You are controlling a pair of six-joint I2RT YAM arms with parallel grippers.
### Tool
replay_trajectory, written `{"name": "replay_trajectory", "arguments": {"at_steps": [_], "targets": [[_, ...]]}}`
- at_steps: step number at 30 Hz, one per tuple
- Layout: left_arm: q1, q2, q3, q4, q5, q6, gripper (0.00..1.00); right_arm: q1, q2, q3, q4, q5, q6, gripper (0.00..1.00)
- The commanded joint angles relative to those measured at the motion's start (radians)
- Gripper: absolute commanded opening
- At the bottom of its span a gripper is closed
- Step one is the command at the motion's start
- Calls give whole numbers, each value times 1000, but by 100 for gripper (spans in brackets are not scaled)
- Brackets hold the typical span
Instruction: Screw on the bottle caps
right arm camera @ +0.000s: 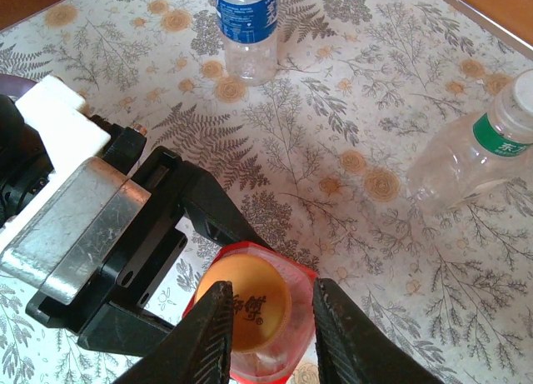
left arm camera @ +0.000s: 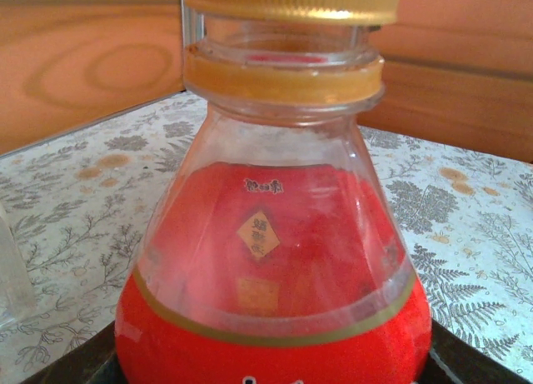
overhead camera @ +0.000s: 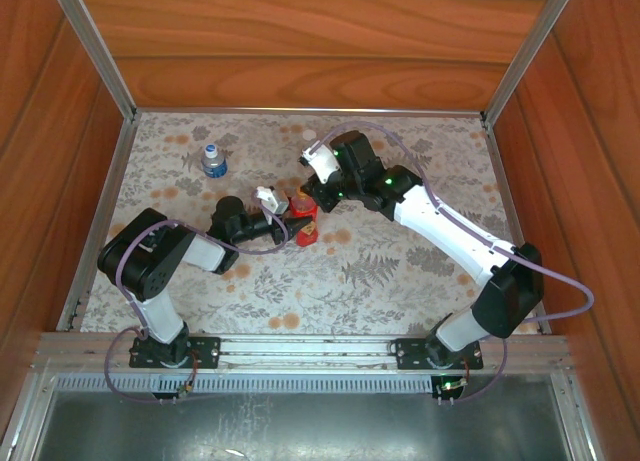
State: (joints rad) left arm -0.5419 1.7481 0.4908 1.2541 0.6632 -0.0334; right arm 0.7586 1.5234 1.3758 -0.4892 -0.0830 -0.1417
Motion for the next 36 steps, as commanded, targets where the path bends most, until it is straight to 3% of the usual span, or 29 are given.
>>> {"name": "replay_trajectory", "arguments": {"at_steps": [1, 12, 22, 30, 36], "targets": [[3, 10, -9, -36, 35, -10, 57, -5, 16, -44, -84, -6, 18, 30], [5, 4, -9, -36, 45, -13, 57, -23, 19, -122, -120, -16, 116, 27], [4, -2, -14, -36, 55, -16, 57, -24, 52, -20, -188, -40, 153, 26], [4, -28, -27, -36, 128, -49, 57, -24, -54, -1, -129, -110, 125, 38], [4, -38, -33, -37, 179, -72, 56, -31, -45, 33, -140, -112, 176, 38]]}}
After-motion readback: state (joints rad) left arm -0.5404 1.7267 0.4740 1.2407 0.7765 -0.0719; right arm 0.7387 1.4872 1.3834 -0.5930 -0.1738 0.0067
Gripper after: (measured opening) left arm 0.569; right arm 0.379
